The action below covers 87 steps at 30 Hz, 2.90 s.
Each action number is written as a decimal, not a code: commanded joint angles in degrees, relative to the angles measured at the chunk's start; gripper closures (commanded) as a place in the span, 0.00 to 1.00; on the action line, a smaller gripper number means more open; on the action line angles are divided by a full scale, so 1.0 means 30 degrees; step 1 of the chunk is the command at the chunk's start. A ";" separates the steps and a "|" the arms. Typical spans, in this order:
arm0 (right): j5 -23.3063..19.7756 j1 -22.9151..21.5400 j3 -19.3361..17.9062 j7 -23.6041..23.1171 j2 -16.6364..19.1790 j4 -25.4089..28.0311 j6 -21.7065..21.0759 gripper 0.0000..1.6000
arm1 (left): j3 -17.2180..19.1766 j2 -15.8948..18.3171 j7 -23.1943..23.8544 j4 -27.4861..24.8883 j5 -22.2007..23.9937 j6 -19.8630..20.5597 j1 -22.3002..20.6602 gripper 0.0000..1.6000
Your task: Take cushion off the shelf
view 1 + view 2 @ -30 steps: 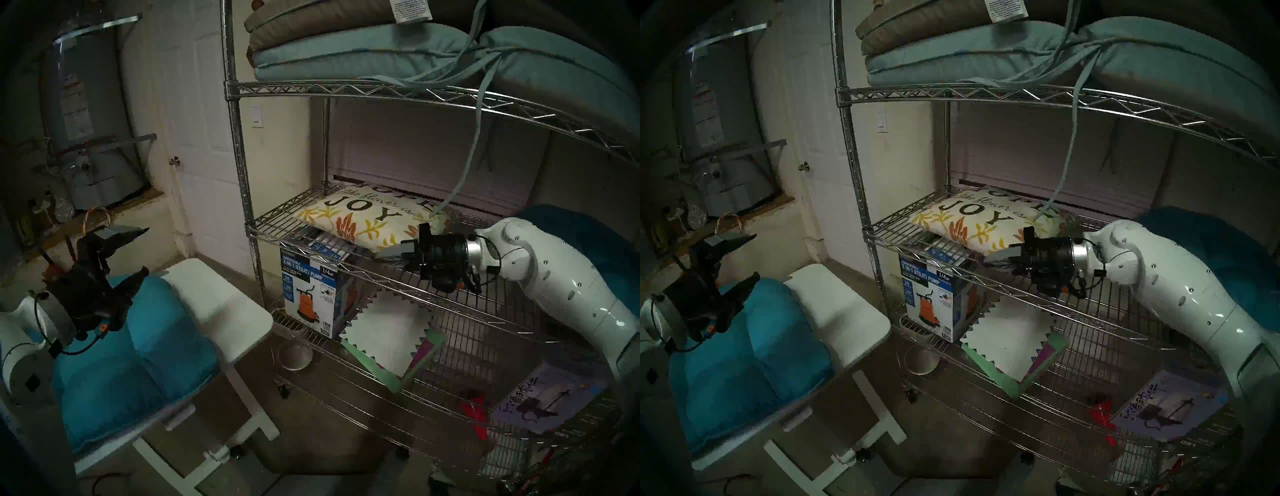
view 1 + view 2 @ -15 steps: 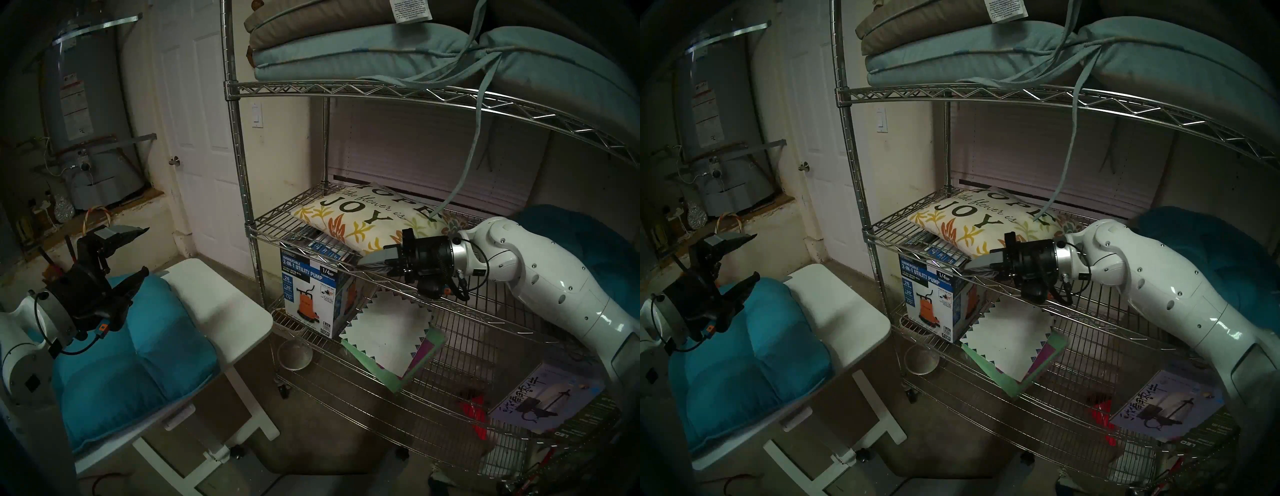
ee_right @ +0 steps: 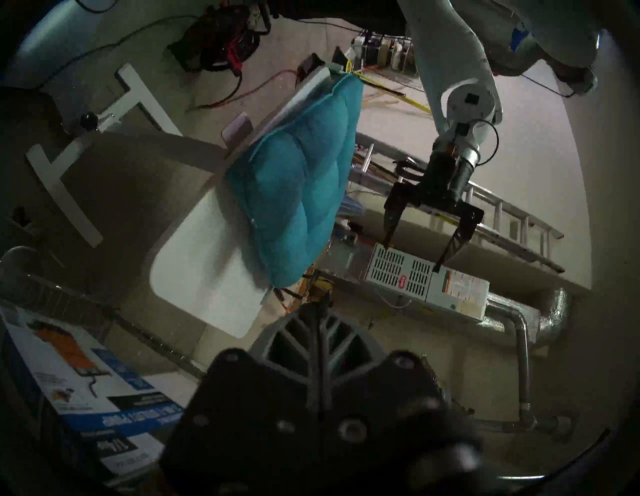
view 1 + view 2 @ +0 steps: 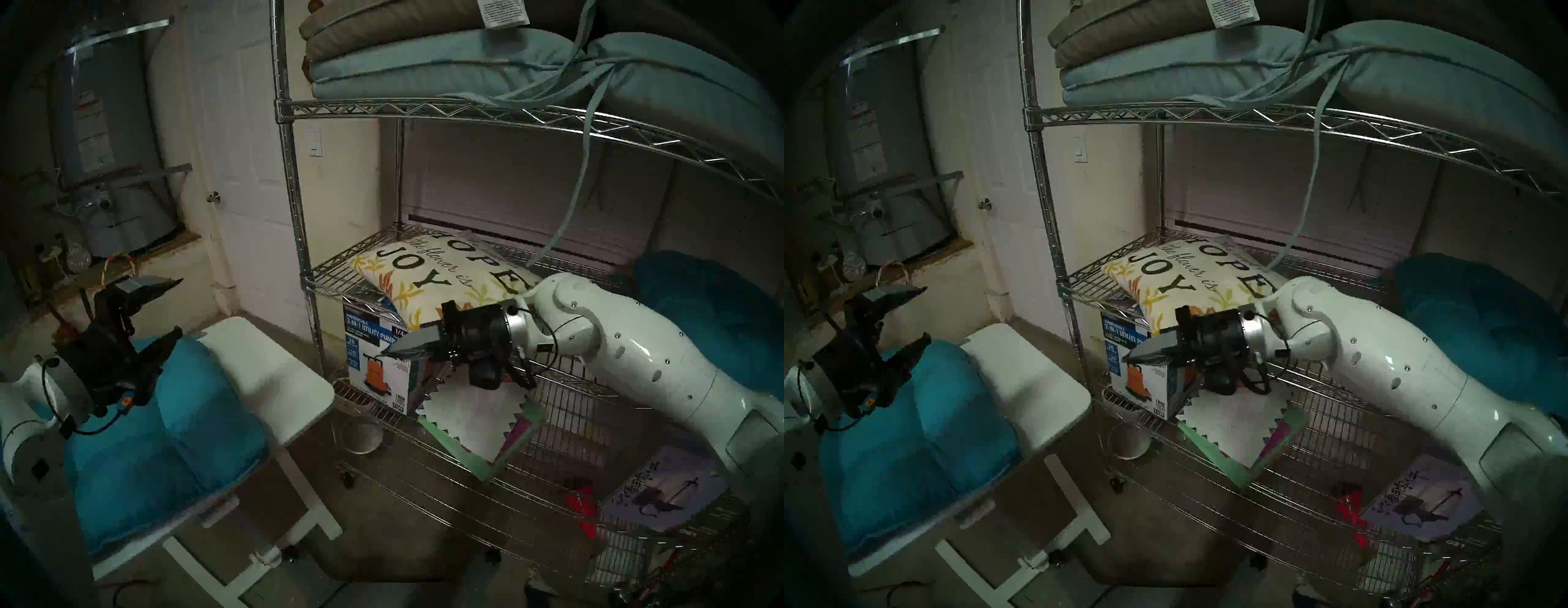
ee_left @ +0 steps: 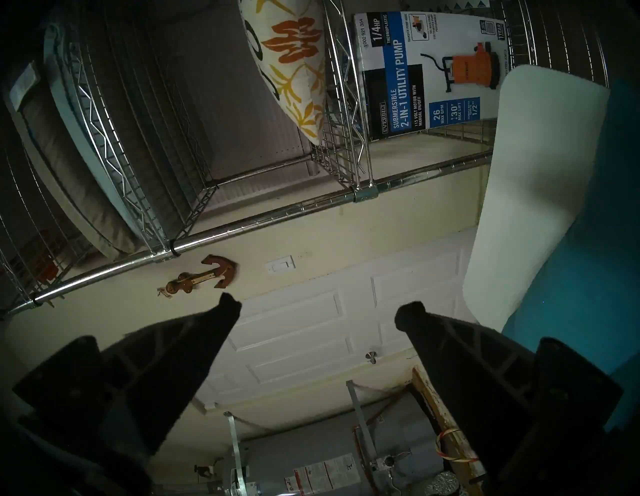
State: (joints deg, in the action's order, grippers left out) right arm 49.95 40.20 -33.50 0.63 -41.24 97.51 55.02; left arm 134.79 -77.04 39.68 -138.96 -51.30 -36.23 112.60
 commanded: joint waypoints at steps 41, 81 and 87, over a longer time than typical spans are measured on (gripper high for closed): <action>-0.2468 0.0018 0.0089 -0.1315 0.2735 0.2128 -0.0006 0.00 | 0.0094 -0.0247 0.0249 -0.0345 -0.0037 -0.0247 -0.0293 0.00; -0.3585 0.1498 -0.0582 -0.0945 0.7572 0.4242 -0.0634 0.00 | -0.0133 -0.0098 0.0783 0.0068 0.0166 -0.0382 -0.0876 0.00; -0.3569 0.1490 -0.0566 -0.0927 0.7579 0.4246 -0.0648 0.00 | -0.0890 0.0689 0.1195 0.1074 0.0883 0.0254 -0.2203 0.00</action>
State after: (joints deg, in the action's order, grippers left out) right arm 39.84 45.31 -34.63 -2.30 -18.57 109.82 53.01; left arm 133.56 -77.55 42.37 -137.27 -50.63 -37.22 109.78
